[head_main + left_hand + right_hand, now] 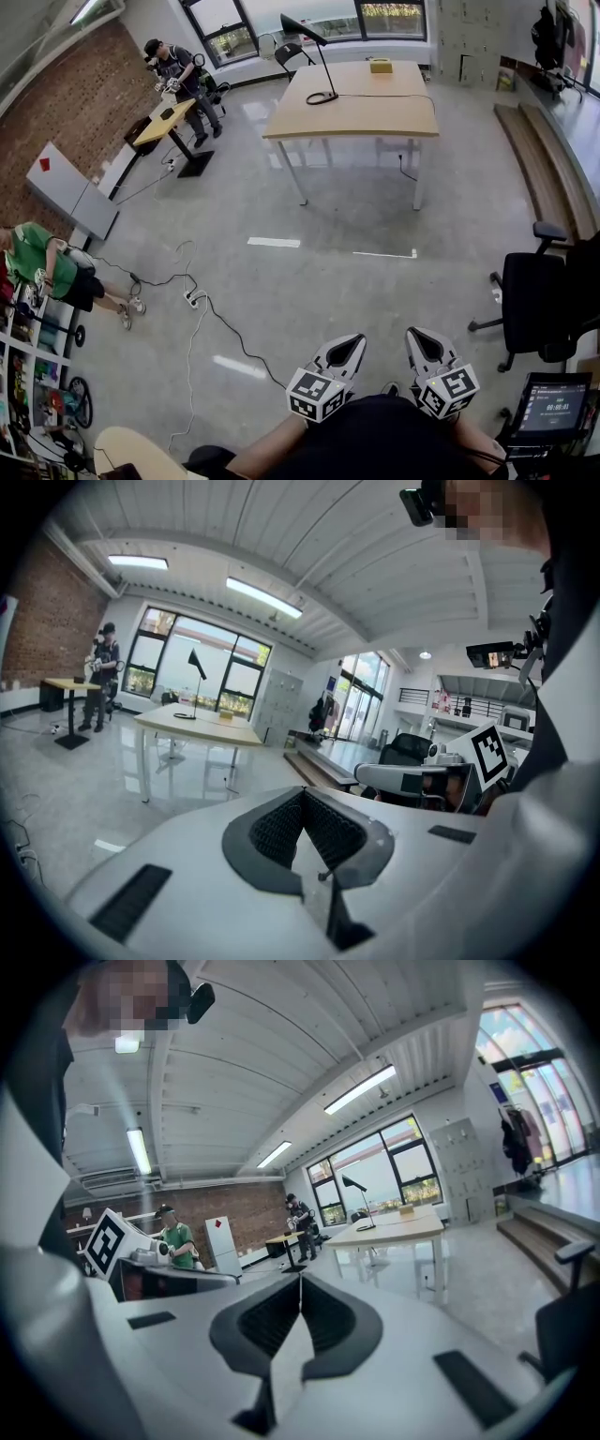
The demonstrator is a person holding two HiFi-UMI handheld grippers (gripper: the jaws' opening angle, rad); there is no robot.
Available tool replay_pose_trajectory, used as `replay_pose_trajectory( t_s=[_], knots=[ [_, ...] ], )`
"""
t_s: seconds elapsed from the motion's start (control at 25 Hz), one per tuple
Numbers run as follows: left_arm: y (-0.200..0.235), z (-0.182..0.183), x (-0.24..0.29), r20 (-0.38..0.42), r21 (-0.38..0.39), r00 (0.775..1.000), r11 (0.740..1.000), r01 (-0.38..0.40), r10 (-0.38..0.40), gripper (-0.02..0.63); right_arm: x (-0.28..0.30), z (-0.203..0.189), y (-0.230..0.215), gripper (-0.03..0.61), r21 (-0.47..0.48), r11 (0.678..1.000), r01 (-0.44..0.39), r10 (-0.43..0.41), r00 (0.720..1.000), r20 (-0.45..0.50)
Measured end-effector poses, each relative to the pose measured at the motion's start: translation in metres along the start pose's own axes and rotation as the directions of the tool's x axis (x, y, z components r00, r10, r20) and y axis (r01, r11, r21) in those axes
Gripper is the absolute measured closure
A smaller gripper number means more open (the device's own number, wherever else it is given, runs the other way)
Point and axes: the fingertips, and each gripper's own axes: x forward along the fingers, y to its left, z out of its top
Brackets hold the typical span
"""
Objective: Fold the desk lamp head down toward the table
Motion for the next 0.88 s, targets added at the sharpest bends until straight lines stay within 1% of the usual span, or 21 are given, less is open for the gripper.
replay_pose_trajectory(
  t_s=[0.16,0.28,0.36,0.44,0.64,0.76,0.88],
  knots=[
    [-0.021,-0.007,-0.005,-0.031,-0.003,0.999,1.000,0.006,-0.006,0.611,-0.020,-0.003,-0.009,0.574,0.048,0.998,0.037,-0.036,0.999,-0.016],
    [-0.019,-0.009,-0.007,-0.048,-0.006,0.999,1.000,-0.018,0.018,0.611,-0.017,-0.006,-0.012,0.574,0.067,0.998,0.019,-0.018,1.000,-0.019],
    [-0.007,-0.010,-0.007,-0.052,-0.021,0.998,0.999,-0.044,0.043,0.611,-0.007,-0.011,-0.008,0.574,0.079,0.997,-0.001,0.004,1.000,-0.030],
    [0.004,-0.012,-0.006,-0.055,-0.032,0.997,0.998,-0.054,0.052,0.611,0.004,-0.015,-0.004,0.574,0.079,0.997,-0.015,0.018,0.999,-0.043],
    [0.025,-0.005,0.010,-0.052,-0.030,0.999,1.000,-0.009,0.008,0.611,0.033,-0.012,-0.009,0.574,0.058,0.998,0.006,-0.003,0.998,-0.059],
    [0.058,0.008,0.019,-0.031,-0.047,0.999,0.999,0.014,-0.015,0.611,0.059,-0.004,-0.011,0.574,0.052,0.998,0.032,-0.029,0.998,-0.056],
    [0.095,0.029,0.024,0.002,-0.059,1.000,0.998,0.029,-0.029,0.611,0.092,0.009,-0.006,0.574,0.027,0.998,0.054,-0.052,0.997,-0.062]
  ],
)
